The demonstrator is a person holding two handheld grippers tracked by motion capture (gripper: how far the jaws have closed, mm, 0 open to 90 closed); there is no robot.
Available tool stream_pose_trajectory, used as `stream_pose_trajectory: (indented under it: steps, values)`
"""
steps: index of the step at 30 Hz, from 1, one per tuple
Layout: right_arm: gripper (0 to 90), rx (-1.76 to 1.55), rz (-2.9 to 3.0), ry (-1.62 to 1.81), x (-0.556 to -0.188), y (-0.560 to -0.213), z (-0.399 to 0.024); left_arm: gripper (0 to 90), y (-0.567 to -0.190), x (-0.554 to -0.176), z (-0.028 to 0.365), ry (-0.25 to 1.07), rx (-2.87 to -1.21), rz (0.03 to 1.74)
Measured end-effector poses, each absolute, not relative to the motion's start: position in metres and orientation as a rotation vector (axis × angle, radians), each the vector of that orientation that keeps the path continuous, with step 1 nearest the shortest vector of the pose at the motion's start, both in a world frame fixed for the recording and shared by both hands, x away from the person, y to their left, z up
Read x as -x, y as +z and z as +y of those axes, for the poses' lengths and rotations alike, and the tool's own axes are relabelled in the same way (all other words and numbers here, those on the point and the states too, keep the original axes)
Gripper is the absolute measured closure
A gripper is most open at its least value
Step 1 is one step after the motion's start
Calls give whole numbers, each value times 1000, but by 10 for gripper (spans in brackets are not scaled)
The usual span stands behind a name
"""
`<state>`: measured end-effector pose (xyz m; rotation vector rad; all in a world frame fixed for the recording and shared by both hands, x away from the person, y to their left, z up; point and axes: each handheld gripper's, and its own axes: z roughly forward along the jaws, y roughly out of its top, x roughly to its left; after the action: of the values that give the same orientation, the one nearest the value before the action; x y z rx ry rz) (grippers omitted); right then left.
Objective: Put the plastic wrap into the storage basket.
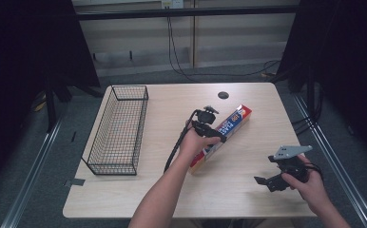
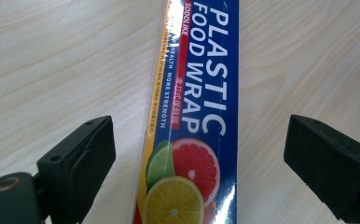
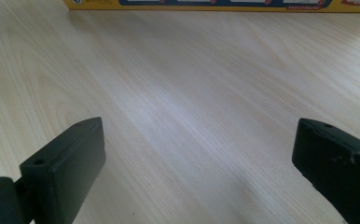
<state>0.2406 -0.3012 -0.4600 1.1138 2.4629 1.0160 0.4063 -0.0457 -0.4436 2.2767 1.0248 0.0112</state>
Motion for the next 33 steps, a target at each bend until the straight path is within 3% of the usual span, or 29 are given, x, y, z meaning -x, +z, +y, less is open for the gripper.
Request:
stream_pose_trajectory:
  steps: [33]
  values:
    - [27,-1098,2467,1026,-242,-460,-301,101,-451,-412,-55,21,-2305,1038]
